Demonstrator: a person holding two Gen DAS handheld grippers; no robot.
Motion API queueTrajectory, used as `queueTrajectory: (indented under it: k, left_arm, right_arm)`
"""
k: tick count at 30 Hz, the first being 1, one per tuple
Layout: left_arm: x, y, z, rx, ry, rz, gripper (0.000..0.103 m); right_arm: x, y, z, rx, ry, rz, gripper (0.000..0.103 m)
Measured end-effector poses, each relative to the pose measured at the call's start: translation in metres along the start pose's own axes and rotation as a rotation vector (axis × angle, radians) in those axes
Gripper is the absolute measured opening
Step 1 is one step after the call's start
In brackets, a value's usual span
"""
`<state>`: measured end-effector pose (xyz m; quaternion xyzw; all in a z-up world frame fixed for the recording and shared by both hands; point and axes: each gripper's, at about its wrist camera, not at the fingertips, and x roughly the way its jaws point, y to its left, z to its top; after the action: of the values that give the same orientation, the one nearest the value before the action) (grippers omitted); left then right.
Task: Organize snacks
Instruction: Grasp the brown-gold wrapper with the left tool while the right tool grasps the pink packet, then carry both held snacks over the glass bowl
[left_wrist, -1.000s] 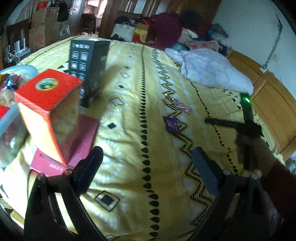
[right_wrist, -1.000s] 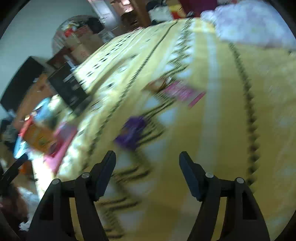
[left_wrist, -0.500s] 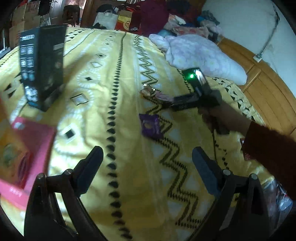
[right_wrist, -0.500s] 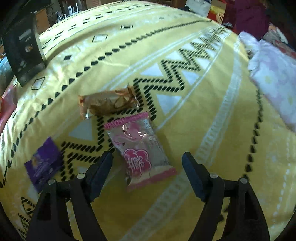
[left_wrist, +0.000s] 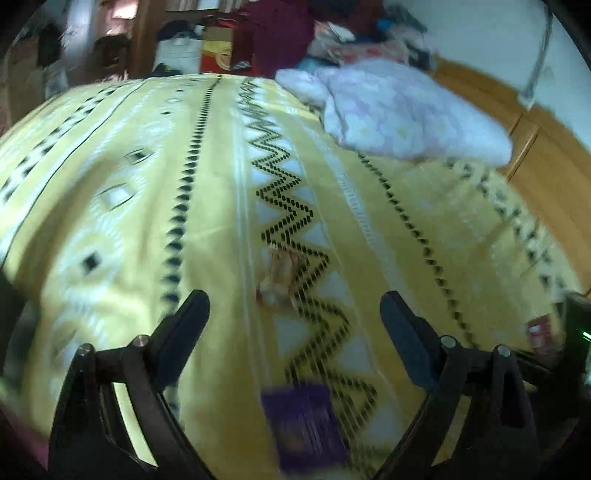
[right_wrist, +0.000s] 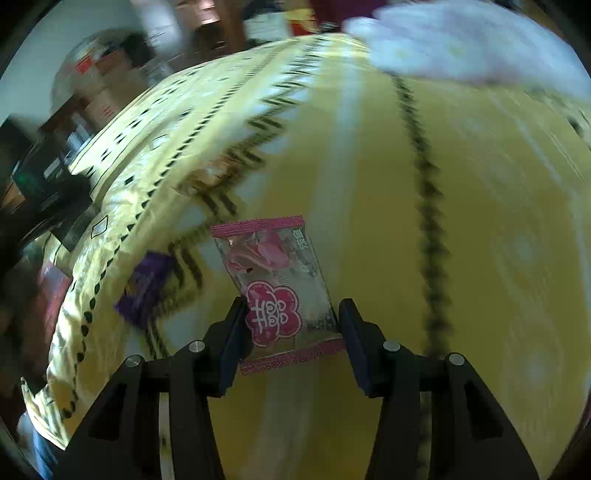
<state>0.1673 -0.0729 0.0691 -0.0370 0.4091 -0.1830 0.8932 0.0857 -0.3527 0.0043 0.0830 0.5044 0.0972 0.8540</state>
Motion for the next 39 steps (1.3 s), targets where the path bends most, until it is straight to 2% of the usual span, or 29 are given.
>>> queueTrajectory:
  k: [2,4,6,9,10,11,13,15,20,25,26,27,28,31,34,39]
  left_arm:
    - [0.032,0.002,0.008,0.015,0.052,0.023,0.089]
    - [0.049,0.005,0.01,0.013,0.091,0.032,0.086]
    - [0.06,0.006,0.012,0.022,0.11,0.056,0.084]
    - [0.071,0.007,0.012,0.029,0.125,0.069,0.074]
    - [0.074,0.006,0.012,0.033,0.134,0.073,0.063]
    - [0.079,0.005,0.012,0.039,0.152,0.077,0.045]
    - [0.084,0.002,0.006,0.056,0.189,0.07,0.027]
    - [0.076,-0.002,0.001,0.075,0.179,0.075,0.026]
    - [0.029,-0.012,-0.005,0.089,0.116,0.048,0.025]
    - [-0.034,-0.021,-0.011,0.079,0.032,0.038,0.025]
    - [-0.044,-0.023,-0.012,0.08,0.017,0.042,0.025]
    - [-0.057,-0.025,-0.015,0.082,0.003,0.042,0.025]
    - [-0.076,-0.029,-0.021,0.083,-0.019,0.049,0.025]
    - [-0.109,-0.035,-0.026,0.084,-0.066,0.073,0.025]
    - [-0.138,-0.036,-0.03,0.101,-0.11,0.118,0.025]
    - [-0.185,-0.029,-0.029,0.099,-0.184,0.213,0.025]
  right_arm:
    - [-0.011,-0.004,-0.013,0.01,0.004,-0.02,0.054]
    - [-0.014,-0.006,-0.018,-0.01,0.024,0.003,0.059]
    - [-0.023,-0.006,-0.019,-0.032,0.011,0.017,0.068]
    - [-0.035,-0.01,-0.014,-0.053,-0.023,0.013,0.074]
    - [-0.036,-0.012,-0.011,-0.056,-0.028,0.015,0.074]
    - [-0.035,-0.014,-0.009,-0.06,-0.029,0.016,0.074]
    - [-0.027,-0.015,-0.006,-0.068,-0.011,0.027,0.074]
    - [-0.014,-0.013,-0.005,-0.07,0.012,0.039,0.074]
    - [0.012,-0.004,-0.007,-0.088,0.046,0.062,0.074]
    - [0.024,0.003,-0.008,-0.142,0.049,0.01,0.075]
    - [0.024,0.005,-0.009,-0.151,0.05,-0.008,0.073]
    - [0.024,0.005,-0.01,-0.15,0.048,-0.028,0.064]
    - [0.022,0.004,-0.011,-0.143,0.043,-0.037,0.053]
    - [0.012,-0.002,-0.013,-0.111,0.019,-0.022,0.045]
    - [-0.01,0.004,-0.015,-0.106,-0.049,-0.021,0.042]
    - [-0.071,0.025,-0.023,-0.078,-0.186,-0.008,0.041]
